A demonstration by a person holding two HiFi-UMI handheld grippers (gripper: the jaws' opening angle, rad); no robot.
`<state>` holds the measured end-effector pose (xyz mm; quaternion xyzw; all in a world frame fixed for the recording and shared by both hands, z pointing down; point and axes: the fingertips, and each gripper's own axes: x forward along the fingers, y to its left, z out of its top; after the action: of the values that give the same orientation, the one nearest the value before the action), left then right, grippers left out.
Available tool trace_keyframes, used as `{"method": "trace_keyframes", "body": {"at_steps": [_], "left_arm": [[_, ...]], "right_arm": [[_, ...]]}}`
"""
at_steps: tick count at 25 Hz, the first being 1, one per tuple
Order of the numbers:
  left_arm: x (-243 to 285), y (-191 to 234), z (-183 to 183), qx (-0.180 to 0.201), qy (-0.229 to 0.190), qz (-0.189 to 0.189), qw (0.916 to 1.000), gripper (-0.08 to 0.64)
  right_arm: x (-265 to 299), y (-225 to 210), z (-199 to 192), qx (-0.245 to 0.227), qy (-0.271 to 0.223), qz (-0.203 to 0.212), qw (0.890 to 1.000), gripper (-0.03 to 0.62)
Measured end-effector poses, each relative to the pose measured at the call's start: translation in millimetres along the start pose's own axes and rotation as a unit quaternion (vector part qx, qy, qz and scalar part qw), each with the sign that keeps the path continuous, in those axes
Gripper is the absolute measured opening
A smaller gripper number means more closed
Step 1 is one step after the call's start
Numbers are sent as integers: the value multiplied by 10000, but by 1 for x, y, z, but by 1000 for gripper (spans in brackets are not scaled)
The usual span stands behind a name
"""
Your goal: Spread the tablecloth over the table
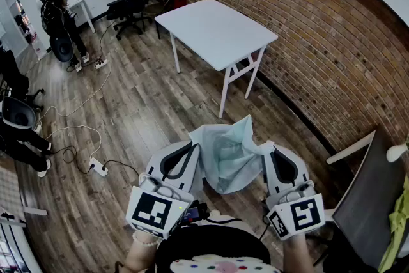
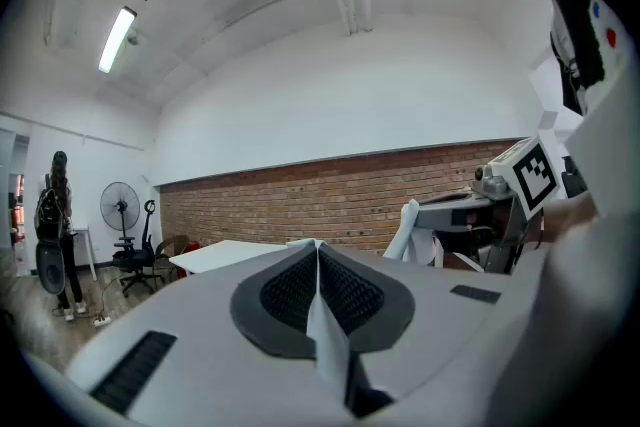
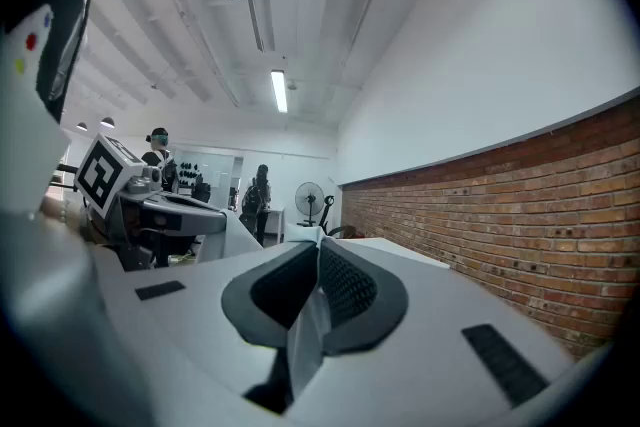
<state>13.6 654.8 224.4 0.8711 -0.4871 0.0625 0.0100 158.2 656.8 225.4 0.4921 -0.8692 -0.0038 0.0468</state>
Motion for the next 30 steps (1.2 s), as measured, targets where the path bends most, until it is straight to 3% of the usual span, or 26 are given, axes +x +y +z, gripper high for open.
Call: {"method": "trace_keyframes", "body": {"at_steps": [9,24,30], "left_arm": [[2,5,-1,108,4,193,9998,15],[12,15,27,80,-285,476,9984,15],[32,41,42,189,-647,305,9973,15]], "right_arm": [[1,-7,-4,52,16,83,10000,37],[24,-20,22,207,-432,471,9977,37],[46,-32,28,238,-541,298,9978,37]]}}
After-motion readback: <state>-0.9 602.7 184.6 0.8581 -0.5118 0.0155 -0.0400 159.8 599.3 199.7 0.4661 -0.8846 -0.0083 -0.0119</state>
